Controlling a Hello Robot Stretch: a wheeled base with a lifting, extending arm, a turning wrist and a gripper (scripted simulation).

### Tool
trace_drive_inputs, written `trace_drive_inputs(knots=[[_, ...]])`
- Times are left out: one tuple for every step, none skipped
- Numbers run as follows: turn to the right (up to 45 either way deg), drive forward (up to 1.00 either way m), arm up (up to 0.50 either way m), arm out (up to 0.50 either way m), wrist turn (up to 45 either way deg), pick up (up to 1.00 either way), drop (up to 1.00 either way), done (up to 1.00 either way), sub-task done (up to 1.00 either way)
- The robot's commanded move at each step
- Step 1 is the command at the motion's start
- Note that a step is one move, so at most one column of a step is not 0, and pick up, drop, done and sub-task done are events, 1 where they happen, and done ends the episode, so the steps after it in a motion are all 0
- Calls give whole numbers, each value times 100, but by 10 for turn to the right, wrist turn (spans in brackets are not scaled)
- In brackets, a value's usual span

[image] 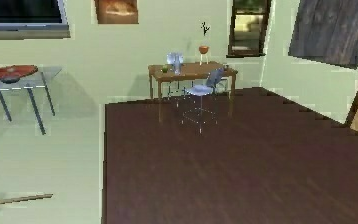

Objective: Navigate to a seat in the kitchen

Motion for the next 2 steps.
trace_drive_inputs(knots=[[0,100,0,0,0,0,0,0,0],[0,70,0,0,0,0,0,0,0]])
